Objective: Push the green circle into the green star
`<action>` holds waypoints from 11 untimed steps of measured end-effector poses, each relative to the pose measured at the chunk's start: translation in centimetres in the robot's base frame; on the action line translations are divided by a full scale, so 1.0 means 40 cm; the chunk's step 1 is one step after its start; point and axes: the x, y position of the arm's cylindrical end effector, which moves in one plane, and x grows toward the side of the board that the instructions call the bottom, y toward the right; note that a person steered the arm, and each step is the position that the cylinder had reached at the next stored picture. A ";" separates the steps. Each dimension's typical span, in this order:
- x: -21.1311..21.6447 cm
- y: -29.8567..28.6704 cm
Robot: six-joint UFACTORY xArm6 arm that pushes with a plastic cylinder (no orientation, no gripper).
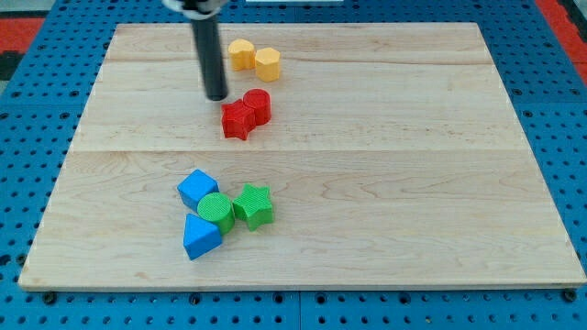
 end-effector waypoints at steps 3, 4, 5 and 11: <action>0.292 0.127; 0.361 0.085; 0.365 0.029; 0.436 0.286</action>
